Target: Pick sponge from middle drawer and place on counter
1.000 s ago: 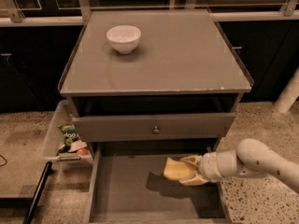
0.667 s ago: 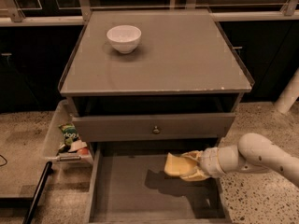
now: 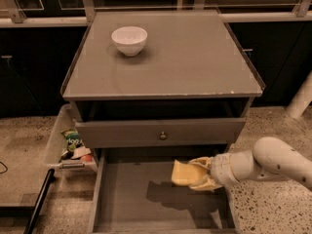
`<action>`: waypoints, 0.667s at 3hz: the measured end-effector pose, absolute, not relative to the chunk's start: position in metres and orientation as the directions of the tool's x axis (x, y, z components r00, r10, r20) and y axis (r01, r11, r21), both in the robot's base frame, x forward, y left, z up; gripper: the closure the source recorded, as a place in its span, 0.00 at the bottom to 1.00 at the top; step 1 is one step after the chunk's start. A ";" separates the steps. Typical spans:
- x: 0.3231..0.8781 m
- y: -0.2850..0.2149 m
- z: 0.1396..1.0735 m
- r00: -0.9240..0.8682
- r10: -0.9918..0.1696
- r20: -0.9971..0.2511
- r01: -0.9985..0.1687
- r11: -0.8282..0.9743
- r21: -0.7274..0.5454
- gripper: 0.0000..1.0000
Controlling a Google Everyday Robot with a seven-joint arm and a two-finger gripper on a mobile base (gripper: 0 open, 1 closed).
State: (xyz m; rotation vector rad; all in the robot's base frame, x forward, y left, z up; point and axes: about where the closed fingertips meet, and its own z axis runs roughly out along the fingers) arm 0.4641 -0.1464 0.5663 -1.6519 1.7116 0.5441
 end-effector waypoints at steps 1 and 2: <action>0.451 -0.140 0.640 0.154 -0.717 -0.680 -0.961 0.050 -0.271 1.00; 0.458 -0.138 0.725 0.250 -0.732 -0.634 -0.924 0.015 -0.381 1.00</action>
Offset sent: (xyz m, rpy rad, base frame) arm 0.0088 0.0056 0.2710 -0.1120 -0.3812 0.0907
